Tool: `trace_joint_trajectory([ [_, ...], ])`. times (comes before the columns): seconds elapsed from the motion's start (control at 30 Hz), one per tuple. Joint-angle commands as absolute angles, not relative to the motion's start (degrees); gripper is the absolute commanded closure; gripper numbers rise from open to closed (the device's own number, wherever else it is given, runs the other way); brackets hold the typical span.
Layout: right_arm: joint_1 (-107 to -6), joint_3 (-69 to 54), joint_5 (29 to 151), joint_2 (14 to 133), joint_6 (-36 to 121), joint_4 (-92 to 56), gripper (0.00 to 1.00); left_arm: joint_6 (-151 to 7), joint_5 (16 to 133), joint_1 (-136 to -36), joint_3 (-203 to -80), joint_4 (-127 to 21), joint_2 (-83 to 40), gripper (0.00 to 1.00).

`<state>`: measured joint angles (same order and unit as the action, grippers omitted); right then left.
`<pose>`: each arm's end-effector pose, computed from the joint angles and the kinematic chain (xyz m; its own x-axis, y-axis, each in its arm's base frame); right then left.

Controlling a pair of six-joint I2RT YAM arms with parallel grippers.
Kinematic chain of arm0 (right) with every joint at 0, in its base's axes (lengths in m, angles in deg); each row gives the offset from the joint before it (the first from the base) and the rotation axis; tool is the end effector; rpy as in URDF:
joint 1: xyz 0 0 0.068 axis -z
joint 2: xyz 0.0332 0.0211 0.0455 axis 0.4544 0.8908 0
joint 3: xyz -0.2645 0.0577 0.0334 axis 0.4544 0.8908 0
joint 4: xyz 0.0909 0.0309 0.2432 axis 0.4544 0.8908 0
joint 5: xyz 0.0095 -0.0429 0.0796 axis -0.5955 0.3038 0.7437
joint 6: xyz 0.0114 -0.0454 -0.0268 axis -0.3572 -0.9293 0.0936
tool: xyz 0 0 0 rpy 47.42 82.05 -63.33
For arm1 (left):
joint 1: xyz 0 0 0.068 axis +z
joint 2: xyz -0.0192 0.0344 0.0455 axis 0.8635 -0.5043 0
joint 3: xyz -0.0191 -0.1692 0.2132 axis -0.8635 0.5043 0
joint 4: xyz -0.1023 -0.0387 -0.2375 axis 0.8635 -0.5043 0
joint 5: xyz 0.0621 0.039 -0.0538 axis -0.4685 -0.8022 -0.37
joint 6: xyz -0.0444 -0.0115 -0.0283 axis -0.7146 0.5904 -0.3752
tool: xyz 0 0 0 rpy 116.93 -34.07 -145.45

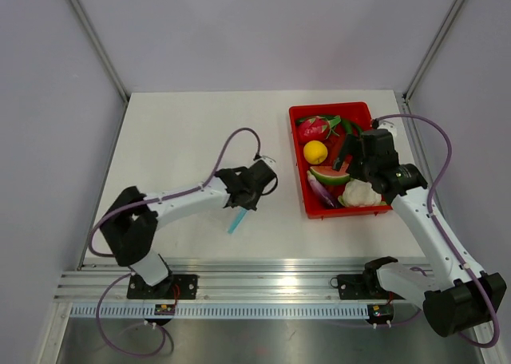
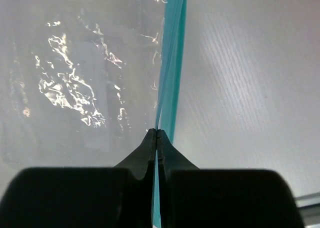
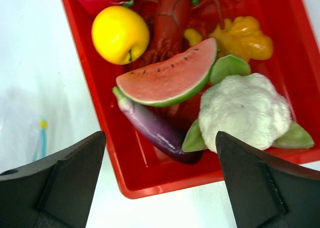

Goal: Place the food in the zip-top bag and seal the zipper
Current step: Pick up the zipper food storage bag at the center of the board.

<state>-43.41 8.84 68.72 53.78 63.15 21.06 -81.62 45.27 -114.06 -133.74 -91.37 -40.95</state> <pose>0.2134 0.0543 0.3246 -0.6180 0.2844 -0.7329 0.1951 0.9586 0.2075 0.2001 -0.2572 0.2046 -0.7424 0.4630 -0.4842 0.4414 0.8818 0.1664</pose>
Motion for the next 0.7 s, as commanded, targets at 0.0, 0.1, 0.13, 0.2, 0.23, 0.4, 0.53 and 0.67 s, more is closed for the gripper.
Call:
trace_joint_trajectory([
  [0.0, -43.8, 9.0, 76.7, 53.0, 62.4, 17.0, 0.00, -84.3, 58.2, -106.9, -135.1, -88.0, -31.7, 1.00],
  [0.1, -46.5, 8.4, 79.8, 54.3, 64.5, 14.7, 0.01, -85.6, 68.7, -102.2, -136.0, -86.6, -28.7, 1.00],
  [0.13, -47.9, 7.7, 79.9, 54.9, 65.7, 14.2, 0.00, -86.0, 70.8, -101.6, -136.5, -86.6, -28.5, 1.00],
  [0.2, -52.0, 6.8, 80.3, 56.6, 66.6, 12.5, 0.01, -87.2, 72.1, -100.6, -138.0, -86.5, -28.7, 1.00],
  [0.23, -53.2, 5.9, 80.3, 57.2, 67.3, 12.0, 0.01, -87.9, 73.4, -100.2, -138.4, -86.5, -28.9, 1.00],
  [0.4, -60.0, 3.3, 79.4, 63.0, 69.2, 8.9, 0.01, -92.7, 78.7, -97.7, -139.3, -84.4, -29.3, 1.00],
  [0.53, -63.6, 1.5, 81.2, 67.7, 71.1, 7.0, 0.01, -94.5, 78.7, -97.4, -139.1, -83.6, -28.9, 1.00],
  [0.67, -66.0, 0.3, 83.6, 71.7, 72.4, 4.2, 0.03, -96.0, 79.4, -97.2, -138.8, -83.6, -27.7, 1.00],
])
